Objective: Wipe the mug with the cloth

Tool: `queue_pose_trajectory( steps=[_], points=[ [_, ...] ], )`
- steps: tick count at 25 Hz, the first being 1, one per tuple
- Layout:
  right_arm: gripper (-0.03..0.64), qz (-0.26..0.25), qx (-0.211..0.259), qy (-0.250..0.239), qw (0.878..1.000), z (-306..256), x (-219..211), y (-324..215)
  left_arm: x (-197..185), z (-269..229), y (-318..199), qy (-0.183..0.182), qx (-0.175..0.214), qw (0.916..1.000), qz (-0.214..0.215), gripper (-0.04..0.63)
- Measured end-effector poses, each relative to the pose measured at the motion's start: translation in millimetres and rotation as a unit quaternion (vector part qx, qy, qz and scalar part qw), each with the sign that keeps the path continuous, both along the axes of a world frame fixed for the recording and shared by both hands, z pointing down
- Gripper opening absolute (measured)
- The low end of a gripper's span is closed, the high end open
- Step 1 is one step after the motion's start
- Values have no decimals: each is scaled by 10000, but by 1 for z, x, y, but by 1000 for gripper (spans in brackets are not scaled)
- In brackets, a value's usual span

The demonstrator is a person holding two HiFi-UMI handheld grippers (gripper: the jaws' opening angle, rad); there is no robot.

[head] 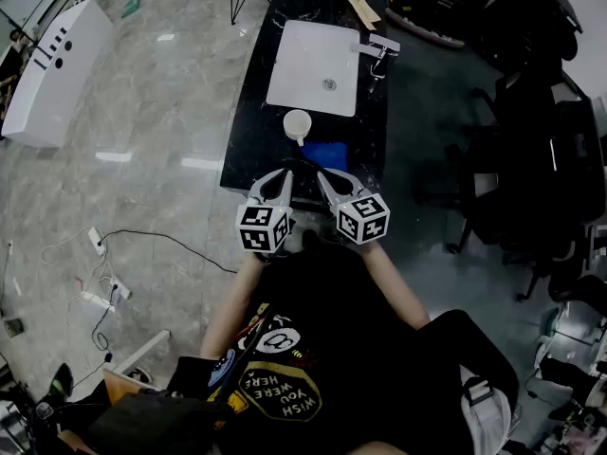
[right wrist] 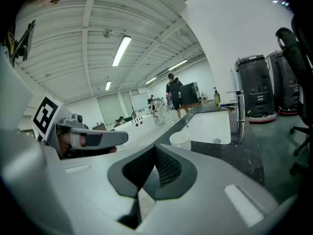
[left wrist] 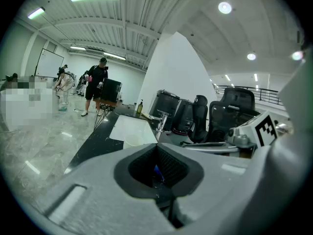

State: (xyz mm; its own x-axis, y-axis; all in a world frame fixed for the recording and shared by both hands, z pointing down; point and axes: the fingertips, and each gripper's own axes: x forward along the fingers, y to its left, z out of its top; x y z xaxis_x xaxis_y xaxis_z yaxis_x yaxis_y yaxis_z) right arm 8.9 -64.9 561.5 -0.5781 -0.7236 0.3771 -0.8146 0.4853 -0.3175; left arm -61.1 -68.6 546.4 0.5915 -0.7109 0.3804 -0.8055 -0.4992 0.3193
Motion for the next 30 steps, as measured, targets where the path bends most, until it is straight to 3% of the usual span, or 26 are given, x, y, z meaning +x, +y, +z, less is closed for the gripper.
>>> queue_pose_trajectory(
  steps=[15, 22, 24, 30],
  points=[
    [0, 8, -23, 59, 10000, 2, -3, -1, -7, 3, -3, 9, -30, 10000, -14, 5],
    [23, -145, -382, 355, 9985, 44, -2, -1, -17, 33, -2, -121, -312, 9994, 129, 5],
    [86, -124, -474, 550, 9973, 58, 5, -7, -19, 39, -2, -142, -359, 9991, 175, 5],
    [111, 185, -466, 1430, 9885, 96, 45, -36, -15, 78, -3, -88, -523, 9976, 437, 5]
  ],
)
